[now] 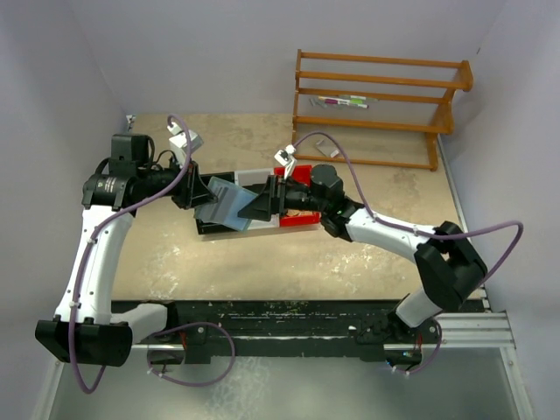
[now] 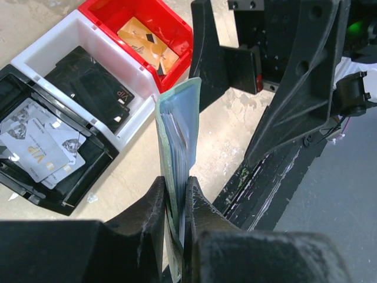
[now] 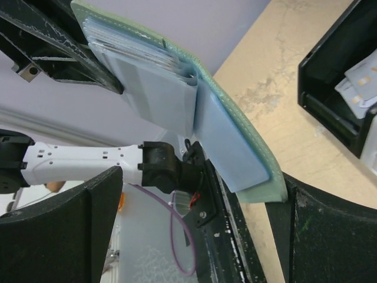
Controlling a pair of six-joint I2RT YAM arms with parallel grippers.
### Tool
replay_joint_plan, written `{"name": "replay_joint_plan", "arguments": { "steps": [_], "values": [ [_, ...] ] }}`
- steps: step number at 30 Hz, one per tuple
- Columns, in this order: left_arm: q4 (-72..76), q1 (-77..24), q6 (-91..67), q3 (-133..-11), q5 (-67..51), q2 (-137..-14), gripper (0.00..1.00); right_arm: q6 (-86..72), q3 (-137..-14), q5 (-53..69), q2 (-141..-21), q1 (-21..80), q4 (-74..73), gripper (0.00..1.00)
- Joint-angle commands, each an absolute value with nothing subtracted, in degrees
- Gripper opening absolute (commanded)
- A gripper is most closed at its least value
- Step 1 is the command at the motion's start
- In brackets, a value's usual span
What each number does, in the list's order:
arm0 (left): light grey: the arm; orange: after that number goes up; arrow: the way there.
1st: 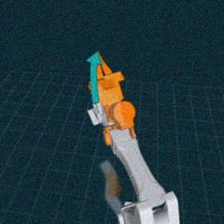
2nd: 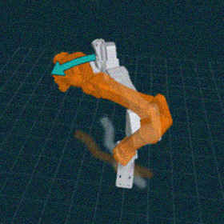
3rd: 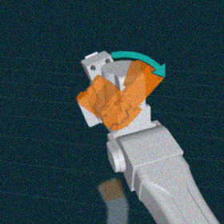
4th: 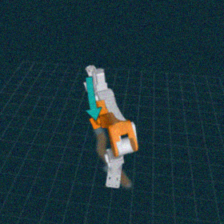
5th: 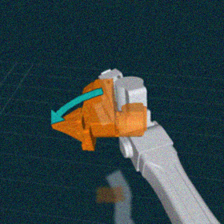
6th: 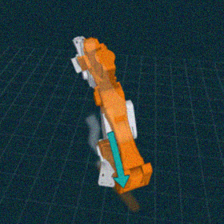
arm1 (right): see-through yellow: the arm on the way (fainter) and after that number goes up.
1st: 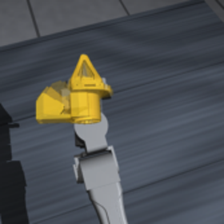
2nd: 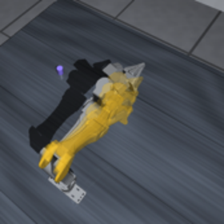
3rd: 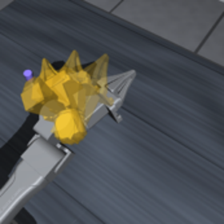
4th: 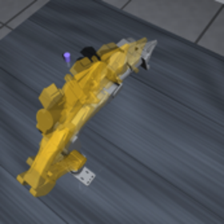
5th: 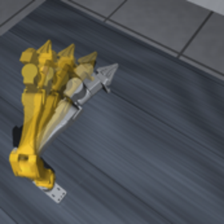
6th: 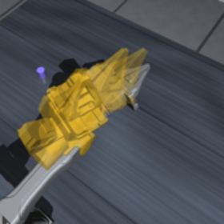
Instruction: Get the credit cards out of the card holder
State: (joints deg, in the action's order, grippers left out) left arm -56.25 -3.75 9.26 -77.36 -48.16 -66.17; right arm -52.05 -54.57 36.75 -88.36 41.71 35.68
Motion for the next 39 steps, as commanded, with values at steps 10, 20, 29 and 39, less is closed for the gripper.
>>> {"name": "replay_joint_plan", "arguments": {
  "steps": [10,20,29,39],
  "values": [
    [-52.93,-3.43,7.06,-77.08,-52.92,-65.76,0.02,-58.92,-55.67,34.81,-89.07,45.49,52.47,1.00],
    [-52.94,-3.45,-0.87,-75.70,-70.96,-66.80,0.04,-56.95,-55.66,29.40,-88.38,46.95,49.37,0.56],
    [-52.35,-3.43,-4.57,-75.31,-77.10,-66.87,0.13,-61.02,-52.15,33.36,-88.92,46.93,58.05,0.19],
    [-53.49,-3.43,-4.99,-75.77,-83.22,-66.67,0.27,-64.95,-49.12,34.30,-89.49,46.93,64.07,0.11]
  ]
}}
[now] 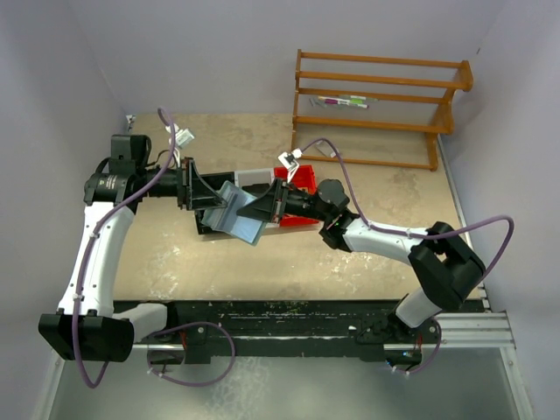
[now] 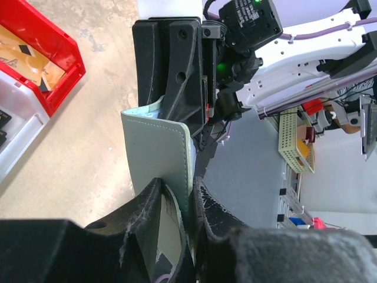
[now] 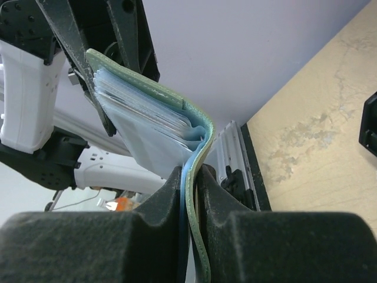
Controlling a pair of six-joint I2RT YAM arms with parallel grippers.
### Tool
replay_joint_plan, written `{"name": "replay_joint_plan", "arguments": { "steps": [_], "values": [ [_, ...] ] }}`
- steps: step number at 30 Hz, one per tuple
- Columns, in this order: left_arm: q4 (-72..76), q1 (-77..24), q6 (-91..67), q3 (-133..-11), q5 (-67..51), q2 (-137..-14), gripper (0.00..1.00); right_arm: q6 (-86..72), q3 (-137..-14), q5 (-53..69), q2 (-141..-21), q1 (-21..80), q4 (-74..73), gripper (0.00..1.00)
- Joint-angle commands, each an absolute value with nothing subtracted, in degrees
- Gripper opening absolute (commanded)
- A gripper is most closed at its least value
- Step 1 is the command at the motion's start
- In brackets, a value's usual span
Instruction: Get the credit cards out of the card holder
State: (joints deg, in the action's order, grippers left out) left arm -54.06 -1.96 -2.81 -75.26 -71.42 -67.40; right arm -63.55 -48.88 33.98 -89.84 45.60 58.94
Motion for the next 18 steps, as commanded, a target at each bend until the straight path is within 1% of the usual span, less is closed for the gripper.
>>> {"name": "replay_joint_plan", "arguments": {
  "steps": [1,3,4,6,8,9,10,13,14,15,17,18],
  "values": [
    [-53.83,-3.47,-4.46,-75.76,-82.64,-66.66,0.27,-64.93,-49.20,34.36,-89.36,46.93,64.15,0.10],
    [-55.71,-3.43,-1.38,-76.34,-78.60,-66.52,0.22,-64.84,-49.39,34.61,-88.86,46.93,64.24,0.09],
    [-55.84,-3.43,-0.81,-76.41,-76.69,-66.37,0.21,-64.74,-49.28,34.77,-88.59,46.93,64.29,0.09],
    [-56.85,-3.43,0.41,-76.40,-75.76,-66.39,0.21,-64.62,-48.72,34.94,-88.06,46.93,64.73,0.09],
    [-57.86,-3.47,0.60,-76.30,-78.01,-66.68,0.22,-64.53,-47.87,34.89,-87.52,46.86,65.43,0.09],
    [-58.04,-3.43,0.47,-76.33,-78.87,-66.79,0.22,-64.53,-47.41,34.82,-87.32,46.85,65.77,0.11],
    [-58.05,-3.41,0.30,-76.39,-79.26,-66.83,0.21,-64.63,-46.97,34.67,-87.20,46.80,65.94,0.14],
    [-57.34,-3.36,-0.45,-76.92,-78.79,-66.82,0.12,-65.46,-45.85,34.46,-87.23,46.52,66.51,0.31],
    [-57.19,-3.36,-0.58,-77.05,-78.16,-66.88,0.11,-65.74,-45.53,34.32,-87.27,46.42,66.79,0.43],
    [-57.02,-3.34,-0.66,-77.19,-77.27,-66.88,0.09,-65.90,-45.30,34.16,-87.21,46.33,66.96,0.52],
    [-56.87,-3.35,-0.63,-77.29,-75.16,-66.88,0.06,-65.94,-45.18,33.96,-86.91,46.24,66.46,0.65],
    [-56.79,-3.34,-0.44,-77.32,-73.53,-66.93,0.02,-66.00,-45.10,33.80,-86.81,46.15,66.16,0.71]
  ]
}}
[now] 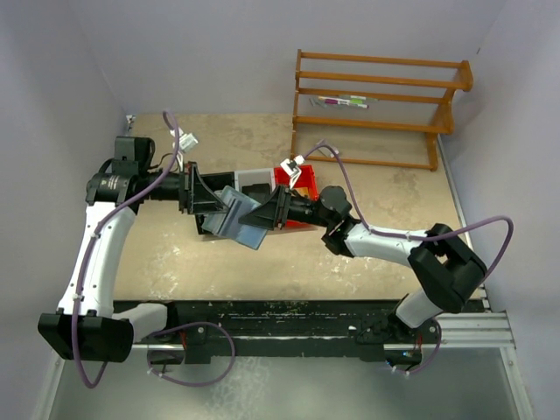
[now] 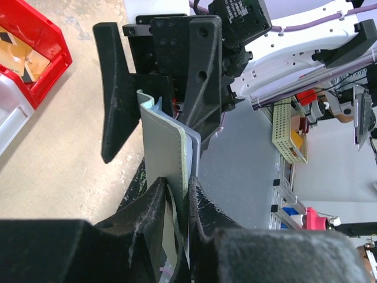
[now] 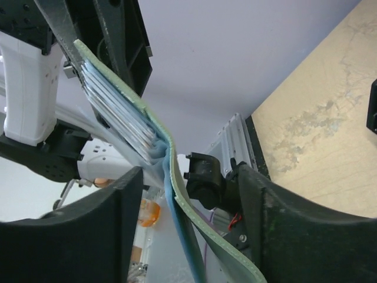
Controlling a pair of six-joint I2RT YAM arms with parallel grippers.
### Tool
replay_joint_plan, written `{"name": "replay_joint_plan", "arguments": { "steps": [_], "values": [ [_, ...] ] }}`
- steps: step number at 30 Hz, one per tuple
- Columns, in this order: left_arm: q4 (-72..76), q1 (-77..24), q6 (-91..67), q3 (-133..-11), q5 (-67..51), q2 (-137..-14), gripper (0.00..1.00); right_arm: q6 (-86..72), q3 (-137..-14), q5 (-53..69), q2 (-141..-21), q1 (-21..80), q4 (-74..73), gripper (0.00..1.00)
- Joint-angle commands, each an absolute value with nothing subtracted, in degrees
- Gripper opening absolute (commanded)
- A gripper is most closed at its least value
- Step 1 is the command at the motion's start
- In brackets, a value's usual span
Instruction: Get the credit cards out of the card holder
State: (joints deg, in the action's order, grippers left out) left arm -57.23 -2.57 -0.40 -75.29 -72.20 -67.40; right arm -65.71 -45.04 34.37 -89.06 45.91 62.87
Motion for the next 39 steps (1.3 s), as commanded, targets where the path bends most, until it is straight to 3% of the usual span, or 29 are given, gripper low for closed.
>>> {"name": "replay_joint_plan", "arguments": {
  "steps": [1,8,17,21,25,29,31,34,39],
  "values": [
    [-56.82,-3.37,-0.10,-77.33,-70.69,-66.95,0.00,-66.00,-45.19,33.76,-86.67,46.14,65.84,0.76],
    [-54.94,-3.43,1.69,-77.50,-57.38,-64.73,0.00,-66.43,-45.50,33.60,-85.96,46.05,64.71,1.00],
    [-55.86,-3.40,2.75,-78.36,-58.56,-64.94,0.00,-68.29,-44.62,35.18,-86.40,46.06,67.85,0.99],
    [-56.40,-3.44,0.40,-78.35,-67.28,-65.81,0.00,-68.64,-44.68,35.72,-86.71,46.05,68.42,0.79],
    [-55.58,-3.41,-2.54,-78.92,-75.35,-66.52,0.02,-69.88,-44.14,38.58,-87.78,45.35,71.23,0.40],
    [-55.48,-3.35,-3.13,-77.95,-79.04,-67.19,0.21,-73.25,-43.65,41.72,-88.51,44.66,77.18,0.12],
    [-56.08,-3.34,-1.21,-77.05,-77.28,-67.09,0.43,-73.51,-44.16,43.34,-88.17,44.56,77.52,0.05],
    [-55.39,-3.40,0.43,-74.16,-75.81,-66.59,0.62,-73.56,-44.70,44.96,-87.17,44.56,76.60,0.00],
    [-54.72,-3.38,2.38,-69.65,-75.76,-66.27,0.70,-72.02,-45.73,45.21,-84.81,44.56,69.29,0.00]
  ]
}}
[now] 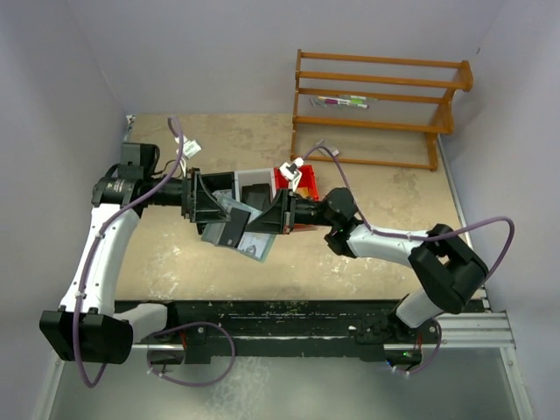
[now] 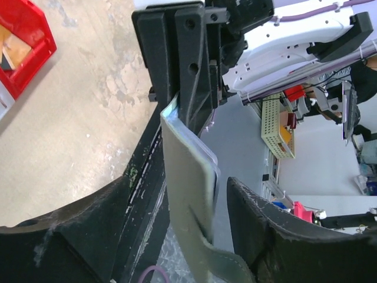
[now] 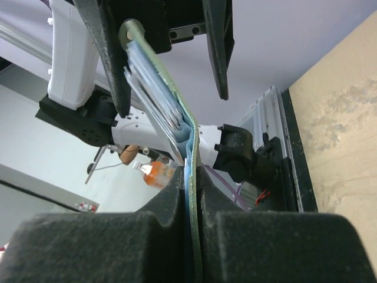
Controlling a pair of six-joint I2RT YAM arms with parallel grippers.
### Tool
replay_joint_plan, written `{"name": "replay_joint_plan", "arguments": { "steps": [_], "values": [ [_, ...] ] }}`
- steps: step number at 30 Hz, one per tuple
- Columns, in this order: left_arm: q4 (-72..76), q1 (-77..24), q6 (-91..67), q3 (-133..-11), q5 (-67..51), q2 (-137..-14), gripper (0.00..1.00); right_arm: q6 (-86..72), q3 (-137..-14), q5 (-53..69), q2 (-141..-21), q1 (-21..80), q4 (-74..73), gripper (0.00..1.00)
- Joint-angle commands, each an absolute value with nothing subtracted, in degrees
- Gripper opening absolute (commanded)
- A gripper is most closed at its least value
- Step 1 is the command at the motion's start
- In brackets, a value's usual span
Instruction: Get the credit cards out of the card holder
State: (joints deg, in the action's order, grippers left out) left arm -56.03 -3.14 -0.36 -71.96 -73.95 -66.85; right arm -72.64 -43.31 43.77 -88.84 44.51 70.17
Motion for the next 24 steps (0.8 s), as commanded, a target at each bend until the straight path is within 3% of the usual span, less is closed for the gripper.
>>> {"name": "replay_joint_plan", "arguments": {
  "steps": [1,7,14,19,24],
  "values": [
    [-55.42,-3.42,3.55,-69.71,-75.54,-66.27,0.70,-70.74,-46.35,44.74,-84.09,44.56,65.60,0.00],
    [-56.11,-3.42,5.42,-68.75,-72.93,-65.58,0.69,-54.53,-55.22,37.10,-79.66,44.58,31.16,0.00],
    [-54.23,-3.43,3.71,-64.57,-75.04,-65.04,0.58,-54.84,-56.33,37.47,-77.61,44.56,34.65,0.00],
    [-53.88,-3.45,2.74,-66.20,-79.05,-64.92,0.40,-55.48,-55.84,40.71,-79.52,44.56,37.90,0.00],
    [-55.09,-3.42,2.58,-66.75,-84.87,-66.33,0.38,-54.78,-55.98,45.17,-80.73,44.56,38.73,0.06]
  ]
}}
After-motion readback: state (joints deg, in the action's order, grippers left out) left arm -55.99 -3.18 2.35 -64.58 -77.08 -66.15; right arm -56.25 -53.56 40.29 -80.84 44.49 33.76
